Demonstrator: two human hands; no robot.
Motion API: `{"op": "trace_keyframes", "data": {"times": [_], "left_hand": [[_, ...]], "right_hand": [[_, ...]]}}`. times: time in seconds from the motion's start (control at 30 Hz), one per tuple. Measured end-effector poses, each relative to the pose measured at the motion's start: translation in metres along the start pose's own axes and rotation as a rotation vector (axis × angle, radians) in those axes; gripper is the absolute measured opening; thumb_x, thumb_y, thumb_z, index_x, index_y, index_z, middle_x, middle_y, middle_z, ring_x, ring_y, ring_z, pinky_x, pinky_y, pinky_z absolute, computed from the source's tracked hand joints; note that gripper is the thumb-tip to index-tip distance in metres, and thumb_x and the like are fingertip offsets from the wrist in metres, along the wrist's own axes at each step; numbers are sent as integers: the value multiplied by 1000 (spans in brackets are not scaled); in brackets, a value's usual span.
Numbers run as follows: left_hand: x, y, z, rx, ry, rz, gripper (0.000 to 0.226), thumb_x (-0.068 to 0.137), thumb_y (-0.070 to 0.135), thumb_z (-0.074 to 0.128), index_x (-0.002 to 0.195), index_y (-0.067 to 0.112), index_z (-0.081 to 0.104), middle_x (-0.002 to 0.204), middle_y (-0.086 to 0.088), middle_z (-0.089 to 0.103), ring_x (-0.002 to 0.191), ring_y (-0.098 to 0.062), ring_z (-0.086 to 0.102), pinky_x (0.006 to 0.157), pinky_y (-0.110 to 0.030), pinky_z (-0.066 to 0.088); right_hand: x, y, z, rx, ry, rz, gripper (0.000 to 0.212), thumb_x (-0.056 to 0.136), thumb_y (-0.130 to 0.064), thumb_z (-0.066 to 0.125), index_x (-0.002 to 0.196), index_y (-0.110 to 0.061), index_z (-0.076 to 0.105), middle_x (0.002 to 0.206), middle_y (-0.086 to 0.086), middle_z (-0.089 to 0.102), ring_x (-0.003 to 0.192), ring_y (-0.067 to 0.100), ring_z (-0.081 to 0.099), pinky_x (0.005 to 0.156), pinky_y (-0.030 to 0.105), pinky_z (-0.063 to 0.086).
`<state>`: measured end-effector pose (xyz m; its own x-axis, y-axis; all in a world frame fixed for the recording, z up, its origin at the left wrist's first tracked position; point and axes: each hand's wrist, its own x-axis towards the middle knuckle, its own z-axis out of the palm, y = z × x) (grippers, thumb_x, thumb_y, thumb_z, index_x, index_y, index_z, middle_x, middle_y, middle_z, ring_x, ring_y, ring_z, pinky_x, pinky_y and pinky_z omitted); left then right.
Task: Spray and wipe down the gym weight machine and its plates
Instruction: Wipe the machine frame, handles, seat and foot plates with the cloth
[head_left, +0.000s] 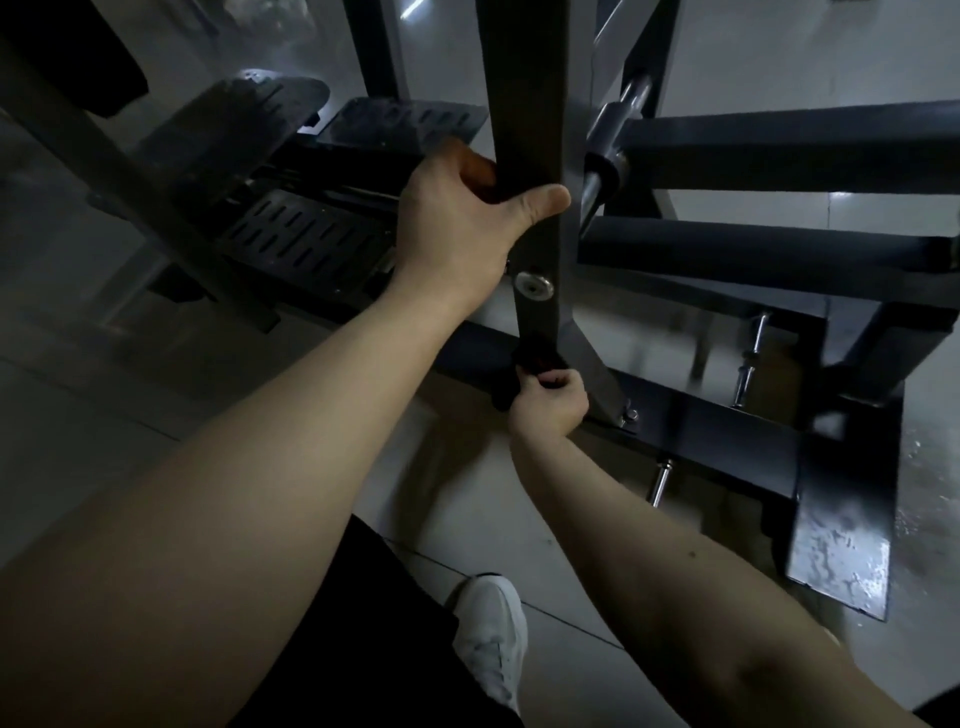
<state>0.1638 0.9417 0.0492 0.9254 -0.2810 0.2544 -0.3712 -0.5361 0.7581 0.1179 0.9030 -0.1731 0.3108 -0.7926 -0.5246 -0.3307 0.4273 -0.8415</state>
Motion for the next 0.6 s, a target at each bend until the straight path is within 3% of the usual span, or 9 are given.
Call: {"op": "trace_keyframes", "data": {"times": [0.13,0.23,0.33,0.6], "left_hand": [[-1,-1,0,5,15,15,45,72,53,86,90,27,54,85,13,61,80,3,61,65,-10,45],[1,-2,0,12,0,24,46,73,53,86,90,27,53,83,14,59,78,6,58,61,-4,43],[1,-3,-1,12,-16,35,47,73,54,85,94,25,54,86,14,60,81,6,59,64,-6,43],[1,-2,-2,11,-18,39,48,74,55,84,95,25,54,86,15,57,82,5,57,66,-10,42]], "right_hand": [[13,20,-10,76,63,264,24,89,1,64,79,-17,51,93,5,63,94,26,63,90,39,53],[16,20,-13,66,68,280,23,91,1,63,82,-15,50,90,4,60,92,25,60,83,33,46],[8,6,-13,90,41,301,19,91,-1,66,87,-15,53,85,0,55,91,23,57,84,35,49],[-26,-48,-21,238,-120,-33,26,84,-13,81,83,-18,56,86,-1,67,82,11,65,77,26,55]]}}
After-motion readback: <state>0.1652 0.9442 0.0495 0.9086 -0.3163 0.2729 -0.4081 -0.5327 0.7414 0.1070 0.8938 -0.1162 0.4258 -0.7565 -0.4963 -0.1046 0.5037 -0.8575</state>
